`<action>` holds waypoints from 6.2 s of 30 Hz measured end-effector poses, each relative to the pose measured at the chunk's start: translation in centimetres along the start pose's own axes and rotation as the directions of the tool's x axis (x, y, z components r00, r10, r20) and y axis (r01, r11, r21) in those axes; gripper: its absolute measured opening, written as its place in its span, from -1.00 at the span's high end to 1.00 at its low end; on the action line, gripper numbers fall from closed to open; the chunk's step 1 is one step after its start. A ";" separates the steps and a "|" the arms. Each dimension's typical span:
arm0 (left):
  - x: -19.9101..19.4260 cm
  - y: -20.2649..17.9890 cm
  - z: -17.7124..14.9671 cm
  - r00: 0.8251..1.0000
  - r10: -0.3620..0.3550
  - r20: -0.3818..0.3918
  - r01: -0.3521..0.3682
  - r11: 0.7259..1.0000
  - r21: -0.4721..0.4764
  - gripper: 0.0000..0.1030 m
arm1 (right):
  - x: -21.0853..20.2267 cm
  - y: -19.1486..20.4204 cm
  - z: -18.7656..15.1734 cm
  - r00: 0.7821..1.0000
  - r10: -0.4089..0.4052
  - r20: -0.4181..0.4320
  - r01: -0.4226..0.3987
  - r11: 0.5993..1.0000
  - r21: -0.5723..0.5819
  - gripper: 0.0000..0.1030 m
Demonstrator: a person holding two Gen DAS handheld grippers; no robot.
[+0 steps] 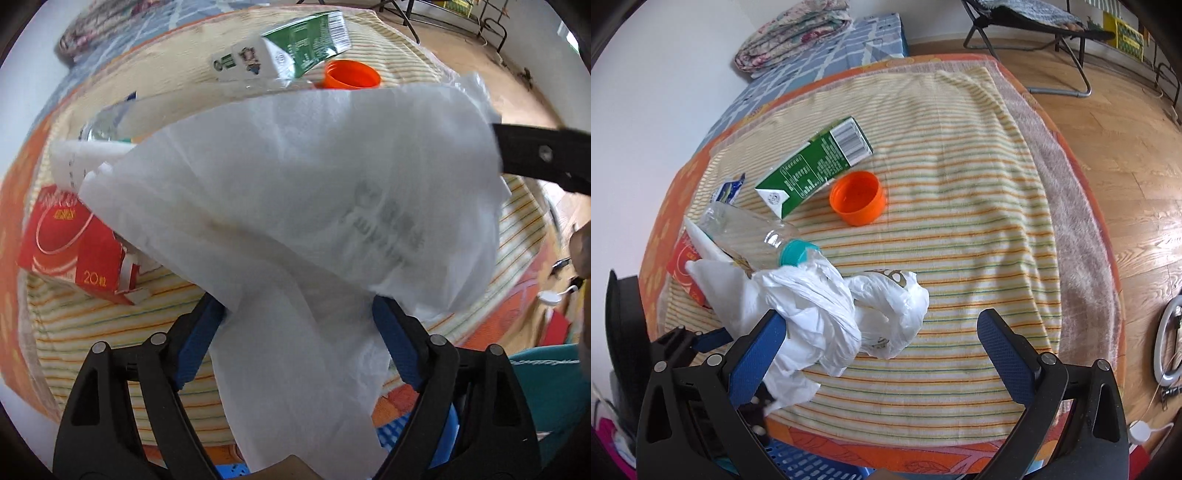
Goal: Collect trash
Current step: 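Grasp the white plastic bag with the left tool while the right tool grasps the crumpled white bag, then carry both bags down toward the blue basket with both tools, then open the left tool dropping the white bag while the right tool releases the crumpled bag, then move the left tool to the red tissue box and grasp it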
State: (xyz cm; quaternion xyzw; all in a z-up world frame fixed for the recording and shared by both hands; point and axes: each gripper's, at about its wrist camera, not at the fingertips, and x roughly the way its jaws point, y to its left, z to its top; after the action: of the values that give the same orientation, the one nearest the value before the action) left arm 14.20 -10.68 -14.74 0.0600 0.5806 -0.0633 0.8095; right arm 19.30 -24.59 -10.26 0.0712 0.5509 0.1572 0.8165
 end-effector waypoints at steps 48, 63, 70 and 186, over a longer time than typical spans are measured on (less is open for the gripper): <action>-11.6 8.5 -9.4 0.965 -0.140 0.223 0.185 0.964 -0.192 0.93 | -11.4 2.6 -4.4 0.955 0.235 0.181 -0.211 0.967 -0.142 0.36; -7.3 5.6 -16.9 0.981 -0.178 0.077 0.190 0.963 -0.193 0.93 | -10.7 7.3 -14.3 0.966 0.242 0.091 -0.194 0.911 -0.364 0.36; -4.3 5.6 -18.6 0.988 -0.156 -0.011 0.149 0.963 -0.225 0.93 | -8.6 8.2 -16.8 0.980 0.195 0.035 -0.163 0.893 -0.419 0.36; -3.2 26.2 -5.3 0.962 -0.147 0.232 0.274 0.535 -0.799 -0.13 | -3.9 5.8 1.9 0.987 0.106 0.125 -0.085 0.983 -0.165 -0.26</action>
State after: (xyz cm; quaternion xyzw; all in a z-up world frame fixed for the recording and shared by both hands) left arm 12.71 16.12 -12.75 -0.3996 0.4886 0.1142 0.7671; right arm 18.72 -20.36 -4.46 0.0423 0.4768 0.2346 0.8461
